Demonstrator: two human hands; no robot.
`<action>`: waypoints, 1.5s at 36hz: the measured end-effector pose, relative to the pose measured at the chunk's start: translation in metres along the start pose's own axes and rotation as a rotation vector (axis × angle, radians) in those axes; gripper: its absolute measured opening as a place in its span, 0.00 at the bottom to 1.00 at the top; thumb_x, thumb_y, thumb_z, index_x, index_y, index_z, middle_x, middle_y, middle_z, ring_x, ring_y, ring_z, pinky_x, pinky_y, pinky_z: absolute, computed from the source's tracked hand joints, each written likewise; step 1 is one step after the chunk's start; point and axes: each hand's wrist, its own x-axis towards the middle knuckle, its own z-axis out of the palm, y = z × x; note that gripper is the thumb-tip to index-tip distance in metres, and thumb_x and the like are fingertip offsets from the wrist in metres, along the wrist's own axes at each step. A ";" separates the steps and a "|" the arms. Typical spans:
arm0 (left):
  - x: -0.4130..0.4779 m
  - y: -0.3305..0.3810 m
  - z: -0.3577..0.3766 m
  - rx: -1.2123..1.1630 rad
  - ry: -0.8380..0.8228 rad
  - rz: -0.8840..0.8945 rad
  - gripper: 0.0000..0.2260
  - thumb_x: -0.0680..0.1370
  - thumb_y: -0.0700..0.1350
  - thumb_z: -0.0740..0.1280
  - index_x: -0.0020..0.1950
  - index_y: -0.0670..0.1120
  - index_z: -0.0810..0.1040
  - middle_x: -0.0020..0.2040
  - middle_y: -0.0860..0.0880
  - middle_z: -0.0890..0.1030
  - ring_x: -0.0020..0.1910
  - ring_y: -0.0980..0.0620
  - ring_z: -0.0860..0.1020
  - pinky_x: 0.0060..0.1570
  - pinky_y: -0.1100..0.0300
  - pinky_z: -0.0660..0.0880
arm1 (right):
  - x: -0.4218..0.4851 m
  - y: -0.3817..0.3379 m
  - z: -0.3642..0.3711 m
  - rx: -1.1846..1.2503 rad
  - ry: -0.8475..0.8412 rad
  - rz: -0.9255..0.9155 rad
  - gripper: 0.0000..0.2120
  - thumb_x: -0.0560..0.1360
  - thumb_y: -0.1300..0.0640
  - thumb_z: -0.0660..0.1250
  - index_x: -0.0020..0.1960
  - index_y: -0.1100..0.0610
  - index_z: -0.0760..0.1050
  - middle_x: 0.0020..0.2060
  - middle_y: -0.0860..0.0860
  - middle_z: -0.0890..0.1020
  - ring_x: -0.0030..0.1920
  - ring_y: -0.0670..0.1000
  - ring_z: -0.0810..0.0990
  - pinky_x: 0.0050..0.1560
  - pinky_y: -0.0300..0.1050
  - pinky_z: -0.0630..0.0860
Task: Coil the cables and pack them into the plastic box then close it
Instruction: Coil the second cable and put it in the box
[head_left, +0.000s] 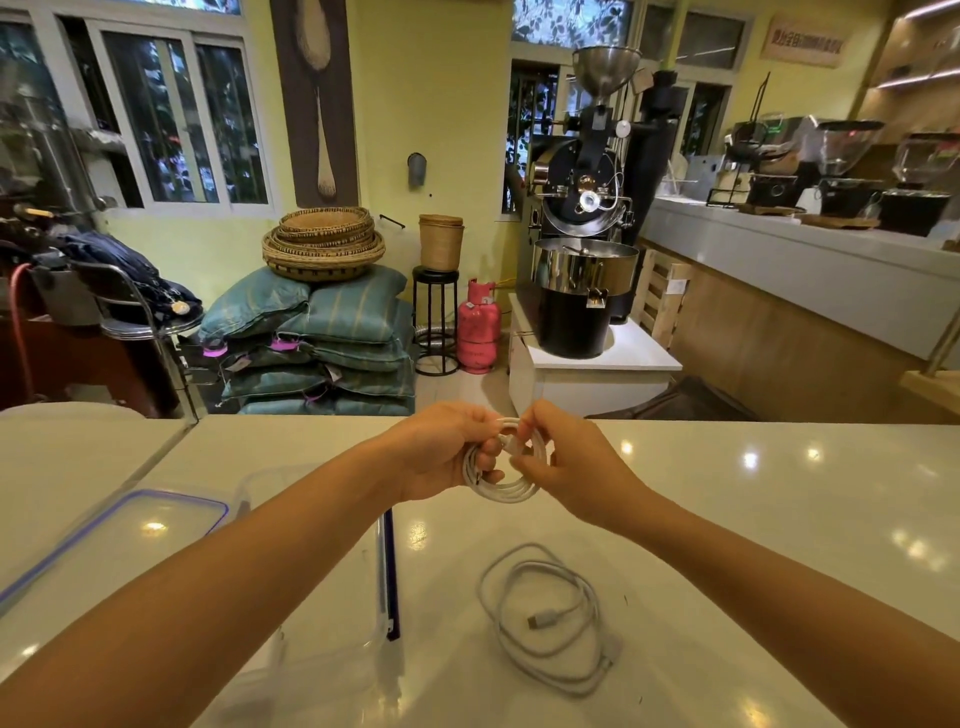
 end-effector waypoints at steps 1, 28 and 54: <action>0.000 -0.001 0.000 -0.003 0.001 0.003 0.10 0.80 0.38 0.54 0.43 0.42 0.73 0.25 0.51 0.71 0.23 0.58 0.70 0.37 0.60 0.74 | -0.001 0.000 0.000 -0.043 -0.009 -0.019 0.09 0.73 0.59 0.67 0.44 0.53 0.66 0.36 0.44 0.71 0.35 0.44 0.68 0.35 0.34 0.66; -0.020 -0.005 -0.017 0.349 0.199 0.256 0.06 0.76 0.38 0.63 0.42 0.47 0.76 0.33 0.48 0.78 0.27 0.58 0.78 0.33 0.66 0.77 | 0.016 -0.014 0.018 -0.308 0.166 -0.138 0.09 0.76 0.56 0.62 0.53 0.61 0.74 0.46 0.57 0.81 0.41 0.52 0.74 0.42 0.44 0.71; -0.053 0.004 -0.060 0.851 0.361 0.270 0.08 0.77 0.39 0.62 0.43 0.44 0.81 0.30 0.52 0.77 0.22 0.66 0.74 0.31 0.73 0.73 | 0.053 -0.039 0.061 -0.714 0.225 -0.513 0.15 0.55 0.60 0.80 0.28 0.58 0.73 0.17 0.51 0.75 0.14 0.51 0.70 0.15 0.35 0.63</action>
